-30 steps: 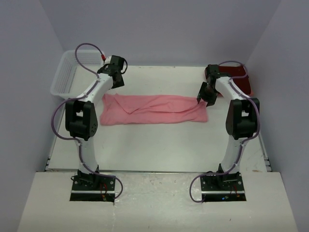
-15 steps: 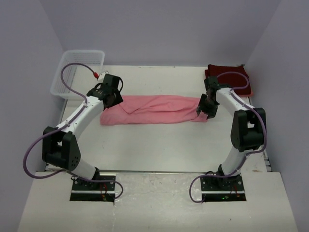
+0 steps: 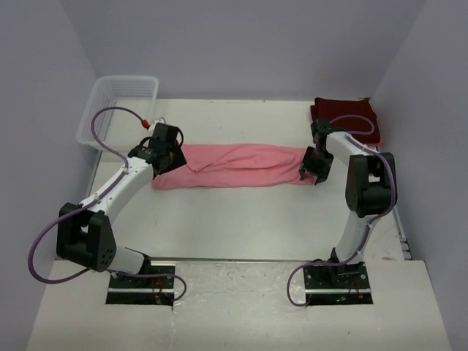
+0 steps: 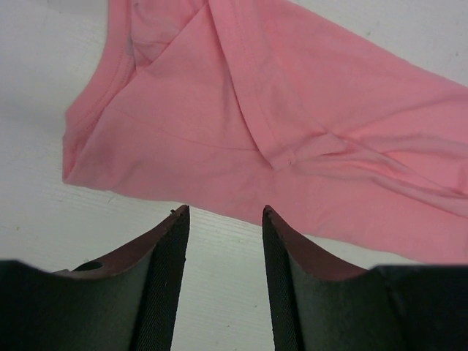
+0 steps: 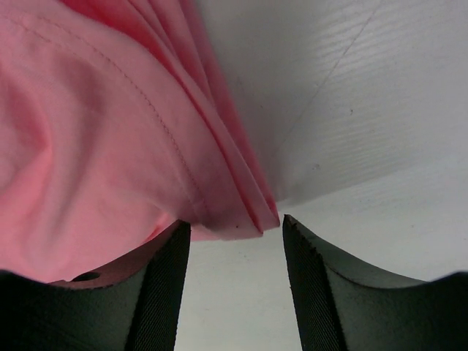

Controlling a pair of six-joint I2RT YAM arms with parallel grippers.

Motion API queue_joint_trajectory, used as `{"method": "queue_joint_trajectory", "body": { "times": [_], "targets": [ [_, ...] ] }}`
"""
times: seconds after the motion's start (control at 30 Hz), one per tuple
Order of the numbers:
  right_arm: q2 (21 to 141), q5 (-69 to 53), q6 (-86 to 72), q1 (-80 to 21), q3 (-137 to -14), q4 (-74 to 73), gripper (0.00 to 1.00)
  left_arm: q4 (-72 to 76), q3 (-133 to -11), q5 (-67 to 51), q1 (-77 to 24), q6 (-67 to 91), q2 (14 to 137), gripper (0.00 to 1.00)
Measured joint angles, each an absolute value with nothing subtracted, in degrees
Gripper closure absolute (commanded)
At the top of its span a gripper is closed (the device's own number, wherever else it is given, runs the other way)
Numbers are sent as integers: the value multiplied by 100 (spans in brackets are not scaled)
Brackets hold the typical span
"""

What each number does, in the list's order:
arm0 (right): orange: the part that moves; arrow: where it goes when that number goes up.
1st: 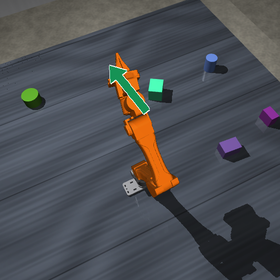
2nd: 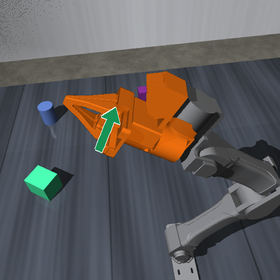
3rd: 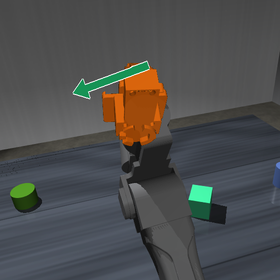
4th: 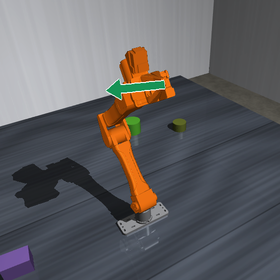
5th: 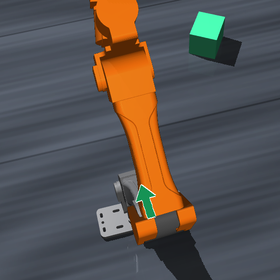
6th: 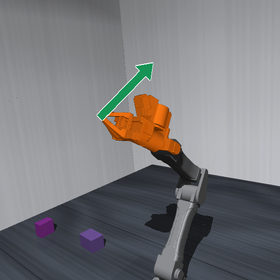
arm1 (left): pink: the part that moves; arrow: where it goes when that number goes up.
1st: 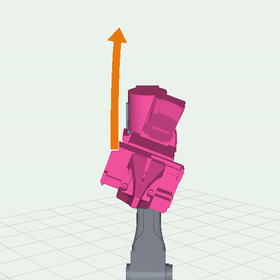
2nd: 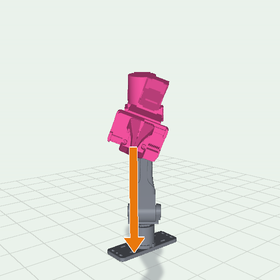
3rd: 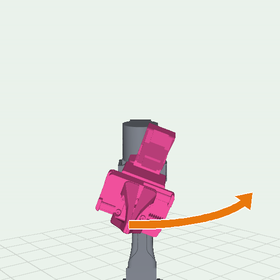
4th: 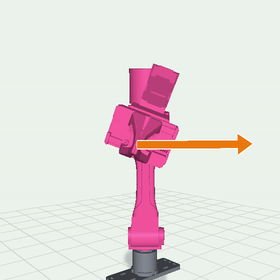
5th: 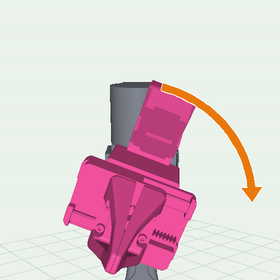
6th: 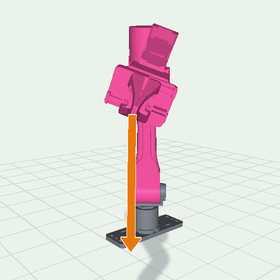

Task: Fold and stack the t-shirts
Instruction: Fold the other side of the tshirt into a rectangle

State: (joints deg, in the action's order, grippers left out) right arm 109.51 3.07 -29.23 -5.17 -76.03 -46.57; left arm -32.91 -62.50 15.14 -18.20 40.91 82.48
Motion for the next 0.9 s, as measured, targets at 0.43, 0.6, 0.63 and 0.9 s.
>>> {"method": "queue_joint_trajectory", "body": {
  "times": [0.43, 0.6, 0.63, 0.9],
  "targets": [
    [11067, 364, -3181, -513, -7699, -4683, 100, -3087, -5857, 1531, -1820, 4093, 8173, 53],
    [10739, 416, -3275, -513, -7210, -4654, 100, -3092, -5684, 1651, -1820, 4165, 8305, 55],
    [10667, 451, -3295, -515, -7113, -4613, 100, -3098, -5638, 1686, -1817, 4202, 8331, 55],
    [10169, 502, -3345, -517, -6423, -4370, 100, -3146, -5581, 1828, -1815, 4309, 8364, 54]
  ]
}}
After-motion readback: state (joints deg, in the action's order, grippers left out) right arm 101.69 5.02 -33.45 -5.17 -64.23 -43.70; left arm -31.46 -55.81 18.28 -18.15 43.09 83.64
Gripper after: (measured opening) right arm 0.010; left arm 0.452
